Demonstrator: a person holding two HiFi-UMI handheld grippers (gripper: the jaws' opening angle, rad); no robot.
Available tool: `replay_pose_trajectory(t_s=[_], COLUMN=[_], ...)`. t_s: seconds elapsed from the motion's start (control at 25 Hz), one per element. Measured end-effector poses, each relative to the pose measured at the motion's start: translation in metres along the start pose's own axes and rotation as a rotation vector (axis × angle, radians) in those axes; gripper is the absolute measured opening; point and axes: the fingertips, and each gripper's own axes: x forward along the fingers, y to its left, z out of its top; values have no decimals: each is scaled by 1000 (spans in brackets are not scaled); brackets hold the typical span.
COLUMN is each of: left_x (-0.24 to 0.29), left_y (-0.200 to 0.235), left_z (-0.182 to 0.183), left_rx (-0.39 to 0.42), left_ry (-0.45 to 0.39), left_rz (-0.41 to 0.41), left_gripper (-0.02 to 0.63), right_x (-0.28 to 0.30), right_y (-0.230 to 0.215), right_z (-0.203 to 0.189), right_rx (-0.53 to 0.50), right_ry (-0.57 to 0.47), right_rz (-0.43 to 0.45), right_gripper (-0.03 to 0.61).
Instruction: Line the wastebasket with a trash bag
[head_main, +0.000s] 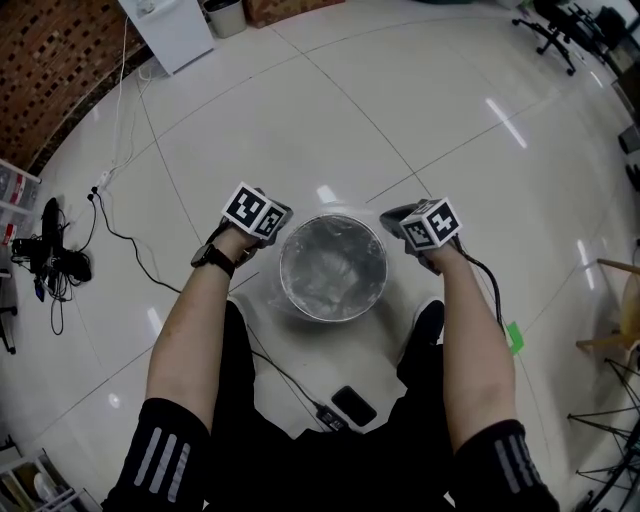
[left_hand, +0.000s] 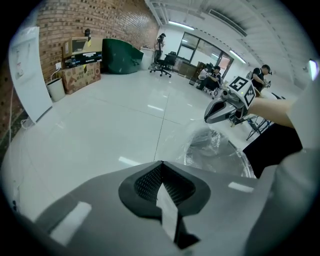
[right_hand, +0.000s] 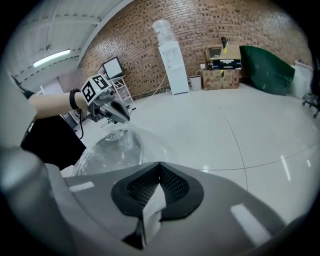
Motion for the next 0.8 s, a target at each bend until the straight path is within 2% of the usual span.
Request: replay_pose_trajectory(t_s=[0.2, 0.32, 0.8], left_x=[22, 38, 80], left_y=[13, 12, 14], left_z=[-1, -8, -21], left_rx=[52, 72, 117], left_ry=[44, 80, 154], left_rz=[41, 29, -13], left_gripper=[-6, -6, -6], right_x=[18, 26, 56], right_y=[-12, -21, -32], right_z=[-8, -16, -52], right_rx=[-25, -64, -123], right_ry=[34, 67, 197], right_rz=[-61, -108, -154], right_gripper=[6, 8, 8])
